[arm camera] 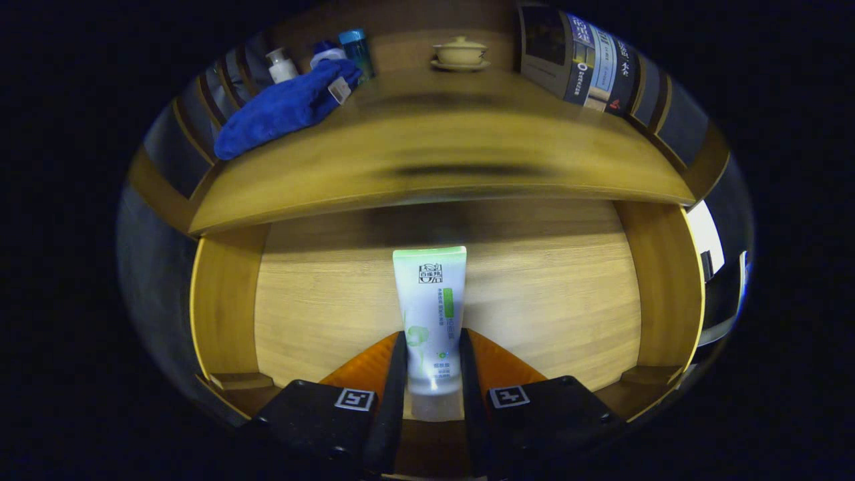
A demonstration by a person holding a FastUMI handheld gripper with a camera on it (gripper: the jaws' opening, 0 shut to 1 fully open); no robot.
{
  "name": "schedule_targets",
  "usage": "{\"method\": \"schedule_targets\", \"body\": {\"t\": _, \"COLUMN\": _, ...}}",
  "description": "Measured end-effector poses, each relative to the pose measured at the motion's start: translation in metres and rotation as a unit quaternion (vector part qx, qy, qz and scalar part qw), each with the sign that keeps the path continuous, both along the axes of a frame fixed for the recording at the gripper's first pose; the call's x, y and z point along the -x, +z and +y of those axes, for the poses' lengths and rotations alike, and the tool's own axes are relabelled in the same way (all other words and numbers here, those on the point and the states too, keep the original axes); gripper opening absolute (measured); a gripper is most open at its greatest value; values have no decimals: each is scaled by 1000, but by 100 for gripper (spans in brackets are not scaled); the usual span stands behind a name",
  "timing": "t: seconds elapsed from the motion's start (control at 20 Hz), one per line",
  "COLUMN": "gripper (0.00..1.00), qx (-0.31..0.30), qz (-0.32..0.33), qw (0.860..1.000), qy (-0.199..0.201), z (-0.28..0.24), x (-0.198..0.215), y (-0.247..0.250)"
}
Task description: Pull open the drawer, take out the items inside it, and place them on the countertop above the cabinet.
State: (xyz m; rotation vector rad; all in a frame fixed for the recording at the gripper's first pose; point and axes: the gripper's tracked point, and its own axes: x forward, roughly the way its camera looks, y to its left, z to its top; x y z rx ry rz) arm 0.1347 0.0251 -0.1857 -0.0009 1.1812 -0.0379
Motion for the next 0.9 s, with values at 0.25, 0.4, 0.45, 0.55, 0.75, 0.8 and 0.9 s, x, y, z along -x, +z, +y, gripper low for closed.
{"method": "schedule_targets", "body": {"t": 0.25, "gripper": 49, "qx": -10, "qz": -19, "qw": 1000, "qy": 13, "z": 5, "x": 5, "y": 48}}
{"method": "schedule_targets", "body": {"t": 0.4, "gripper": 49, "qx": -10, "qz": -34, "qw": 999, "qy": 14, "z": 4, "x": -3, "y": 79}}
{"method": "schedule_targets", "body": {"t": 0.45, "gripper": 49, "qx": -8, "qz": -39, "qw": 999, "qy": 13, "z": 3, "x": -8, "y": 89}}
{"method": "schedule_targets", "body": {"t": 0.55, "gripper": 49, "qx": 1, "qz": -57, "qw": 998, "qy": 17, "z": 0, "x": -25, "y": 113}}
{"method": "schedule_targets", "body": {"t": 0.75, "gripper": 49, "qx": 10, "qz": -86, "qw": 996, "qy": 18, "z": 4, "x": -69, "y": 147}}
{"method": "schedule_targets", "body": {"t": 0.8, "gripper": 49, "qx": 17, "qz": -89, "qw": 996, "qy": 19, "z": 3, "x": -79, "y": 154}}
{"method": "schedule_targets", "body": {"t": 0.9, "gripper": 49, "qx": 22, "qz": -96, "qw": 995, "qy": 20, "z": 4, "x": -96, "y": 158}}
